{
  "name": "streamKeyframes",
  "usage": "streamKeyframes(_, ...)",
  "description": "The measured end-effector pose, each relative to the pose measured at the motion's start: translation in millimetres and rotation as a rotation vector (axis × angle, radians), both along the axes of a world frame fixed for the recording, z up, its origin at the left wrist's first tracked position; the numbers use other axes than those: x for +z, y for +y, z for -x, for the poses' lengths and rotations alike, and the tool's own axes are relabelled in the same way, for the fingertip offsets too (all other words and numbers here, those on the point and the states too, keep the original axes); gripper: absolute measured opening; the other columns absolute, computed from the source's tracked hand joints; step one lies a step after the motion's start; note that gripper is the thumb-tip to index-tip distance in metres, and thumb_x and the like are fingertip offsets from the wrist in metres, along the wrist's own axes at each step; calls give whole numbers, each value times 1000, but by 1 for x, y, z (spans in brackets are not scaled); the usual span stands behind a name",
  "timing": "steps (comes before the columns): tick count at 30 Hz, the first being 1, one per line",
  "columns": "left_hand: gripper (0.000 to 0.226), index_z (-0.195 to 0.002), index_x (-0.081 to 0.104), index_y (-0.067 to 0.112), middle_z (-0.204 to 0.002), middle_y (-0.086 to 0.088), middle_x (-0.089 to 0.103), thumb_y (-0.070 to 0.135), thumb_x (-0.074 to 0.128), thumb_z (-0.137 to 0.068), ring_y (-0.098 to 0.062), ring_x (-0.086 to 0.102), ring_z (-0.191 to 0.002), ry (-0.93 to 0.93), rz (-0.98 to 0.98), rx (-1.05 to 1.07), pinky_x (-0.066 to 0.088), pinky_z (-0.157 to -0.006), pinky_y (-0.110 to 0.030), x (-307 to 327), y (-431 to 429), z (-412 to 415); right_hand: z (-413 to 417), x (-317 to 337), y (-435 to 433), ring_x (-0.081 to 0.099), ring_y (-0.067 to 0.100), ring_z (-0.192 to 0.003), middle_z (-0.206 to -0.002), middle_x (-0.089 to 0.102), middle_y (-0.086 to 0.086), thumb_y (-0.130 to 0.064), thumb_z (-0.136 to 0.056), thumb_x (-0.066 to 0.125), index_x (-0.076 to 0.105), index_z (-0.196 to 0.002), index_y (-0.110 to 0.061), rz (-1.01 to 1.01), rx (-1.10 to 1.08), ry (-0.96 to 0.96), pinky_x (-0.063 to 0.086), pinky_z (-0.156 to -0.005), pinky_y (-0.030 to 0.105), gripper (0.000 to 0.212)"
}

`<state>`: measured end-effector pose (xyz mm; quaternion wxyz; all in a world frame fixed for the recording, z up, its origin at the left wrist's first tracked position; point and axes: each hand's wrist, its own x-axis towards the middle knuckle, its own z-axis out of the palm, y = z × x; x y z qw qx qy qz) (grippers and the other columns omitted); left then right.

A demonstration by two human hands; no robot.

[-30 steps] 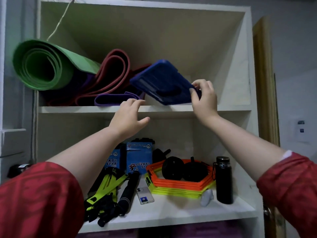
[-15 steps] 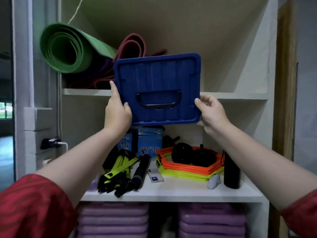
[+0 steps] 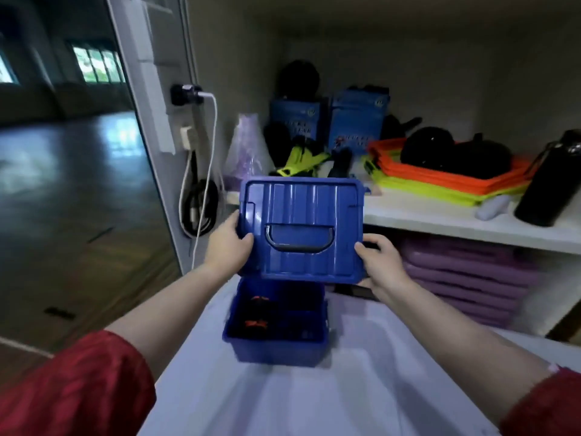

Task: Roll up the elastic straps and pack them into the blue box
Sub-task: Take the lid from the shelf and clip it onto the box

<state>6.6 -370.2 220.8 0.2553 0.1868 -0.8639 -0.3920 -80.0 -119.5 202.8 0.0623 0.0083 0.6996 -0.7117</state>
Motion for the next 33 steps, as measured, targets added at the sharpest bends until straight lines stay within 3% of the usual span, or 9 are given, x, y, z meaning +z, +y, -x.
streamKeyframes(3, 47, -132, 51, 19, -125, -6, 64, 12, 54, -86, -29, 62, -108, -197, -76, 11, 47, -91, -33, -57, -14, -10, 4, -62, -19, 71, 31, -81, -89, 72, 6, -14, -82, 58, 61, -98, -27, -191, 32, -85, 56, -67, 64, 20)
streamKeyframes(7, 44, -124, 58, 20, -119, -4, 67, 12, 51, -82, -29, 62, -108, -372, -118, 2, 49, -93, -35, -114, -33, -15, 8, -117, -35, 66, 26, -88, -90, 67, 2, -10, -81, 54, 61, -106, -15, -530, 63, -56, 56, -81, 43, 26)
streamKeyframes(10, 46, -124, 61, 17, -120, -5, 67, 3, 49, -82, -27, 61, -109, -438, -81, -21, 45, -91, -29, -140, -46, -11, 8, -137, -42, 60, 24, -87, -90, 59, 2, -14, -85, 55, 57, -100, -15, -710, 138, -49, 48, -77, 31, 16)
streamKeyframes(14, 45, -126, 60, 15, -125, -5, 66, 4, 51, -84, -27, 62, -110, -519, -54, -71, 47, -97, -34, -163, -61, -3, 15, -162, -46, 60, 27, -83, -81, 59, 4, -16, -85, 57, 57, -85, -5, -867, 170, -26, 42, -68, 28, 11)
streamKeyframes(17, 44, -129, 57, 17, -127, -4, 65, 9, 53, -87, -26, 61, -112, -570, 0, -111, 45, -96, -30, -175, -69, 7, 17, -171, -48, 56, 27, -76, -75, 59, 7, -16, -84, 58, 53, -76, -8, -885, 127, 14, 39, -65, 29, 13)
streamKeyframes(21, 44, -134, 53, 17, -129, -6, 63, 14, 55, -90, -27, 59, -115, -530, 1, -107, 42, -97, -30, -183, -72, 20, 21, -178, -50, 54, 22, -75, -71, 55, 0, -19, -87, 60, 58, -83, -8, -873, 99, 22, 37, -68, 26, 11)
streamKeyframes(26, 47, -135, 52, 18, -138, -3, 55, 20, 63, -90, -27, 55, -121, -496, -169, -66, 44, -99, -33, -190, -81, 26, 30, -181, -43, 55, 22, -81, -106, 59, 12, -29, -82, 70, 59, -116, -12, -791, 86, -87, 42, -70, 29, 40)
streamKeyframes(30, 47, -134, 52, 27, -139, -3, 51, 22, 64, -89, -25, 61, -109, -501, -326, -58, 50, -92, -35, -194, -86, 22, 31, -181, -36, 58, 23, -85, -93, 57, 4, -33, -78, 74, 47, -128, -15, -645, 127, -283, 52, -83, 41, 59)
streamKeyframes(33, 46, -133, 53, 29, -138, -6, 49, 23, 65, -88, -25, 56, -117, -546, -289, -35, 48, -96, -37, -199, -85, 16, 24, -188, -32, 56, 16, -73, -79, 53, -5, -32, -80, 73, 45, -128, -15, -607, 153, -314, 49, -70, 35, 58)
